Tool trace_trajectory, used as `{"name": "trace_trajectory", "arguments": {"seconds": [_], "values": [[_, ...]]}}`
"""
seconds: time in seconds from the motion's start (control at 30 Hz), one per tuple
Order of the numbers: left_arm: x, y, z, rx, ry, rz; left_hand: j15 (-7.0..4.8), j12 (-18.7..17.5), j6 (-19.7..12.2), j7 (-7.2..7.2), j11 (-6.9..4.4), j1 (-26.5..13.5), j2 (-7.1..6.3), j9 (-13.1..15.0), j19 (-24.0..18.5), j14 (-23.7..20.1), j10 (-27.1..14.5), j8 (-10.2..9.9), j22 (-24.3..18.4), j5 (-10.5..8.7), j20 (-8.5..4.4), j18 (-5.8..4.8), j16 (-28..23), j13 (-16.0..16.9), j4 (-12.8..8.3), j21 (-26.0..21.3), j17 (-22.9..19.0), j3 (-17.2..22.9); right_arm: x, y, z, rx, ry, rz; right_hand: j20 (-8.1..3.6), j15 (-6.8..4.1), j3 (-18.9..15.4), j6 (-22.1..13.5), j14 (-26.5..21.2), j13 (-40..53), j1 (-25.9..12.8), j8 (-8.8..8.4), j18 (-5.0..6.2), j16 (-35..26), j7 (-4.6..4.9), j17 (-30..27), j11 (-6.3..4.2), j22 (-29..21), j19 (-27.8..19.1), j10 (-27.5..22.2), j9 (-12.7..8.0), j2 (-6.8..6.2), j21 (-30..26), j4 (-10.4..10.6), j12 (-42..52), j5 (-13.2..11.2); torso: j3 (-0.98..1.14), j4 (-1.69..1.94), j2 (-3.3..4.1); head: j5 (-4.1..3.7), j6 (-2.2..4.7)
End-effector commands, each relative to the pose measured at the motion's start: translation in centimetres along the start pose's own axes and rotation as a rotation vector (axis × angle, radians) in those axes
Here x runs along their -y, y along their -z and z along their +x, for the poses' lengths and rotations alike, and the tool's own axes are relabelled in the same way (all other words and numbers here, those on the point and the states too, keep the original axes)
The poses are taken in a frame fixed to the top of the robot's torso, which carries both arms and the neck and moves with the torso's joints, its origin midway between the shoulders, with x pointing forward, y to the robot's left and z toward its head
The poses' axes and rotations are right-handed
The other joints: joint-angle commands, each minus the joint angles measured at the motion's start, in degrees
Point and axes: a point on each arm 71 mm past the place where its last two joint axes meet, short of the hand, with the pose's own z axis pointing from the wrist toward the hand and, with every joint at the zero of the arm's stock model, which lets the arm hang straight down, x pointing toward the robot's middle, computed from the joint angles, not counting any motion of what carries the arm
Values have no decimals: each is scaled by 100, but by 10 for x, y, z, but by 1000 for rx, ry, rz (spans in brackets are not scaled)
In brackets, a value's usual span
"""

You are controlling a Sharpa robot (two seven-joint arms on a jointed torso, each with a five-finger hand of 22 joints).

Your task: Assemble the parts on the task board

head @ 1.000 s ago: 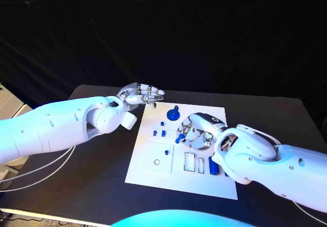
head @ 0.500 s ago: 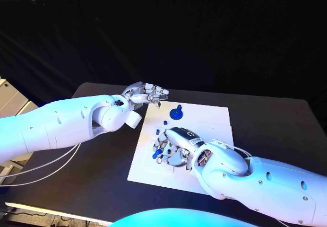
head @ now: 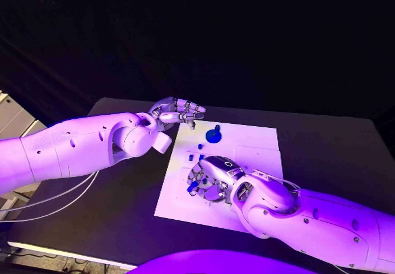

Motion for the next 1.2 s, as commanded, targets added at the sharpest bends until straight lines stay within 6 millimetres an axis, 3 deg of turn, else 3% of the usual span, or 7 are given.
{"name": "trace_trajectory", "arguments": {"seconds": [0.03, 1.2], "values": [[1, 0, 3, -18, 12, 10, 15, 20, -26, -6, -1, -46, 1, -5, 44, -28, -56, 24, -6, 23, 6, 82, -12, -7, -9, -30, -5, -20, 0, 0, 3, -24, 79, 5, -26, -50, 8, 20, 288, -6, 0, 99, -56, -6, 16, 3, -301, 1244, 405, 350, 306, 34, 6, -21, -7, 25, 3, -2, -1, 5, -9], [1, 0, 2, -21, 13, 5, 15, 39, -30, -7, -1, -48, 8, -8, 51, -30, -65, 34, -15, 24, 6, 82, -11, -13, -6, -43, -11, -25, 0, -1, 7, -57, 109, 39, -23, -44, 6, 2, 283, 11, -32, 106, -55, -16, 23, -16, -291, 1245, 402, 343, 334, 19, -2, -42, -36, 23, -4, 1, -4, -5, -35]]}}
